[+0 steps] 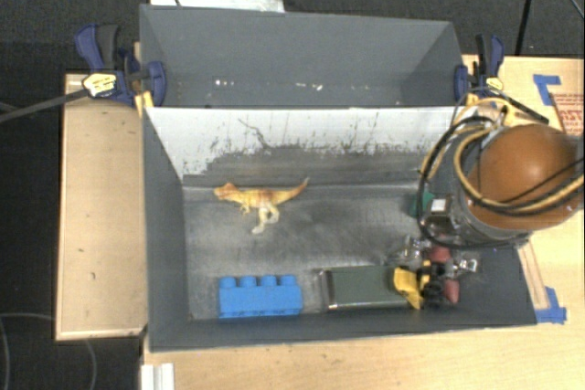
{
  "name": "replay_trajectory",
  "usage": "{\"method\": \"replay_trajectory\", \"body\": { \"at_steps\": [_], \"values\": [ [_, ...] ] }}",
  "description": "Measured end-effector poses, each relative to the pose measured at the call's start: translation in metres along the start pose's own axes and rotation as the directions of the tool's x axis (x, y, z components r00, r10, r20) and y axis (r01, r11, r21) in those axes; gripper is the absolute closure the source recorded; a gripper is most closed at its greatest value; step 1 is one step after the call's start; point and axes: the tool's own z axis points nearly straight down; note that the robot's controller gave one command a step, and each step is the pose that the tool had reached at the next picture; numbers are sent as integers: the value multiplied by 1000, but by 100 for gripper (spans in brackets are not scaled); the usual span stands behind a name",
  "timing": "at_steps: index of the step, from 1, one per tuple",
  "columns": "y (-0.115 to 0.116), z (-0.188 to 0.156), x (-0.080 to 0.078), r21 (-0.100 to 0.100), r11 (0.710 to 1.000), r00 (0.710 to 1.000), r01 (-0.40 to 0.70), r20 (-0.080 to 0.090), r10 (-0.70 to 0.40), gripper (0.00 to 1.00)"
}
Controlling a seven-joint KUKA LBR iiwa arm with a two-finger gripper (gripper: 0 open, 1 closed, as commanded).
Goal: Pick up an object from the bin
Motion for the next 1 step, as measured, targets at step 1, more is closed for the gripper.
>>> {"method": "replay_trajectory", "body": {
  "at_steps": [1],
  "values": [
    [-3, 0, 13, -1, 1000, 1000, 10, -24, -10, 100]
  ]
}}
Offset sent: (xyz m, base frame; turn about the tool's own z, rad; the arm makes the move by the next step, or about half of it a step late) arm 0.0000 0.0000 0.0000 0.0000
